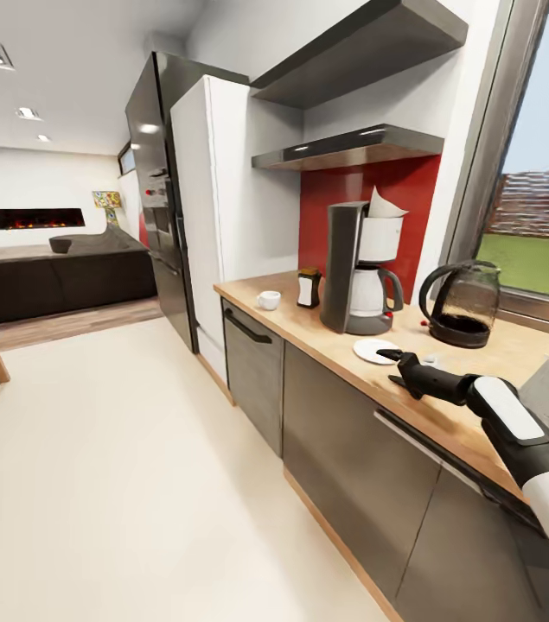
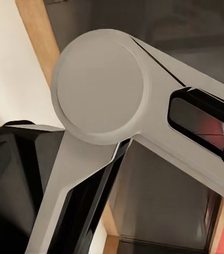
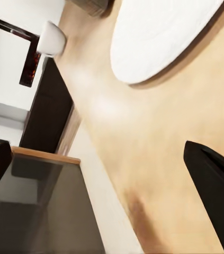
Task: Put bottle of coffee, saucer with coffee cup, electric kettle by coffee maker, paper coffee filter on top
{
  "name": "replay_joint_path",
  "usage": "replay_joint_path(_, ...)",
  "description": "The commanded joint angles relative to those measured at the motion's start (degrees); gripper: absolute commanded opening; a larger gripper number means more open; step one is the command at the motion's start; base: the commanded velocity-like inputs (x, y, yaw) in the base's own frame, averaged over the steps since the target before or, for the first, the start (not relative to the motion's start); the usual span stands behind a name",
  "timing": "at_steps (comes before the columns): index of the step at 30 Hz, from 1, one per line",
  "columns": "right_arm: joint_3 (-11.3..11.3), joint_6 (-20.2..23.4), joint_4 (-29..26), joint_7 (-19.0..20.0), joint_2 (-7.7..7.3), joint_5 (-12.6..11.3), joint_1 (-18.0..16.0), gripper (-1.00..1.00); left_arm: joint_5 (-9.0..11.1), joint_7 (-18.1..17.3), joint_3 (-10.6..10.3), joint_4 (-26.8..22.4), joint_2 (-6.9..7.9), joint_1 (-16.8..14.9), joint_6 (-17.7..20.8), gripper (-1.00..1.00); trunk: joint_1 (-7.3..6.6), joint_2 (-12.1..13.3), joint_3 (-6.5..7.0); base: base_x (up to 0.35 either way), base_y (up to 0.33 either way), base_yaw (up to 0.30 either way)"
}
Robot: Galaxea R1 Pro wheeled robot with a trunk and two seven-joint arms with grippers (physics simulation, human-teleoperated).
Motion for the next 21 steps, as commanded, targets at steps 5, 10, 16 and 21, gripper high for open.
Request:
replay_joint_path(5, 0.2, 0.2, 2.8, -0.7, -0.06, -0.3, 0.0, 1.00, 0.4, -0.1, -0.5, 0.0, 0.01, -0.1, 0.1, 1.00, 0.00, 0.0, -0.08, 0.000, 0.001, 0.270)
replay_joint_path(10, 0.2, 0.2, 2.8, -0.7, -0.07, -0.3, 0.0, 1.00, 0.4, -0.1, -0.5, 0.0, 0.01, -0.1, 0.2, 1.00, 0.00, 0.0, -0.08, 0.000, 0.000, 0.271)
replay_joint_path(16, 0.2, 0.2, 2.8, -0.8, -0.10, -0.3, 0.0, 1.00, 0.4, -0.1, -0.5, 0.0, 0.01, -0.1, 0.2, 1.00, 0.00, 0.0, -0.08, 0.000, 0.053, 0.271)
replay_joint_path(21, 0.2, 0.2, 2.8, -0.8, -0.08, -0.3, 0.0, 1.00, 0.4, -0.1, -0.5, 0.0, 0.01, -0.1, 0.2, 1.00, 0.00, 0.0, -0.08, 0.000, 0.247, 0.216)
